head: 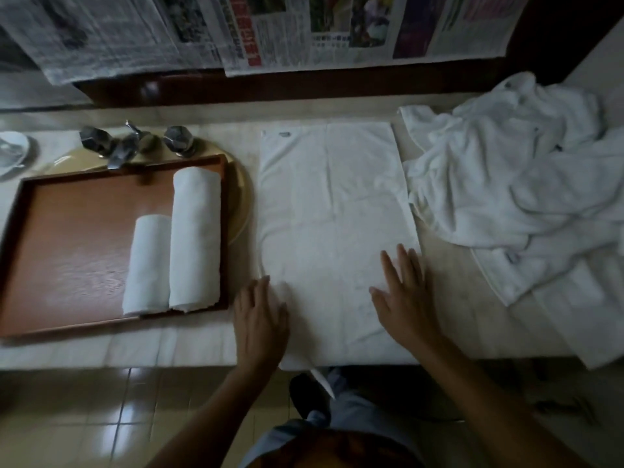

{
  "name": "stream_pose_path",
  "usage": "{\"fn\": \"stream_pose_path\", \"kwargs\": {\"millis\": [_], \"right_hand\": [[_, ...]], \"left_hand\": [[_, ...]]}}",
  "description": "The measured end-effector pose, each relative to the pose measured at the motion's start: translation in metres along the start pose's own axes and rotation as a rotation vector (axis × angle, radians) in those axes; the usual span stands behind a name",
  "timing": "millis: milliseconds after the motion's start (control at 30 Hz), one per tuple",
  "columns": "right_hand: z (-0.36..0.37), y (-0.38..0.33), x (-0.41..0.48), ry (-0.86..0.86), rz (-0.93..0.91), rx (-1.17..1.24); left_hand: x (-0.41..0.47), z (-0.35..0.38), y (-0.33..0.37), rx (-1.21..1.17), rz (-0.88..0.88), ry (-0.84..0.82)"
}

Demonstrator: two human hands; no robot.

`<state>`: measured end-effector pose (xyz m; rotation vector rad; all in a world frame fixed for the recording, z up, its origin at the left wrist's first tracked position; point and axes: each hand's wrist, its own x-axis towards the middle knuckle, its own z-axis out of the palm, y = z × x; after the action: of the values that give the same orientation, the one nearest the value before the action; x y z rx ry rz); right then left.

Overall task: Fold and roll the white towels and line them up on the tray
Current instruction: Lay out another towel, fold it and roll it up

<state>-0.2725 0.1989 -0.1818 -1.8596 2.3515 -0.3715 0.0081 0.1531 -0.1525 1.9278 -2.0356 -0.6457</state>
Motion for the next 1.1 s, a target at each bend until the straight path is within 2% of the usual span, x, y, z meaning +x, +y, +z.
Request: {"fn": "stream_pose_path", "kwargs": {"millis": [67,167,433,533,600,733,833,900,967,1033,1100], "right_hand": [[0.006,-0.014,-0.025,-0.036,-0.009,-0.018],[0.017,-0.024,-0.049,-0.064,-0.006,-0.054],[0.016,-0.026,-0.041,-0.154,0.013,-0.090],[0.016,-0.024,-0.040,-0.182,0.022,-0.098],[0.015,-0.022,-0.038,-0.214,0.028,-0.103],[0.012,-0.019,-0.037,-0.245,0.029,-0.090],[0.011,-0.018,-0.036,-0.250,0.011,-0.102],[0.011,-0.019,-0.036,-0.254,0.009,-0.098],[0.009,-0.021,-0.036,-0.260,0.004,-0.096],[0.005,-0.024,-0.033,-0.281,0.019,-0.092],[0.000,-0.035,-0.030,-0.297,0.048,-0.079]], "left_hand": [[-0.023,0.000,0.000,-0.061,-0.108,0.006],[-0.044,0.003,0.001,-0.094,-0.127,-0.011],[-0.030,-0.015,0.022,0.137,-0.189,-0.267],[-0.026,-0.022,0.022,0.237,-0.139,-0.323],[-0.025,-0.030,0.018,0.179,-0.125,-0.346],[-0.022,-0.051,-0.012,-0.085,-0.249,-0.353],[-0.023,-0.058,-0.041,-0.049,-0.276,-0.344],[-0.027,-0.055,-0.049,0.033,-0.239,-0.289],[-0.033,-0.051,-0.044,0.036,-0.146,-0.163],[-0.040,-0.043,-0.030,0.010,0.041,-0.050],[-0.042,-0.030,-0.011,0.007,0.218,-0.028]]}}
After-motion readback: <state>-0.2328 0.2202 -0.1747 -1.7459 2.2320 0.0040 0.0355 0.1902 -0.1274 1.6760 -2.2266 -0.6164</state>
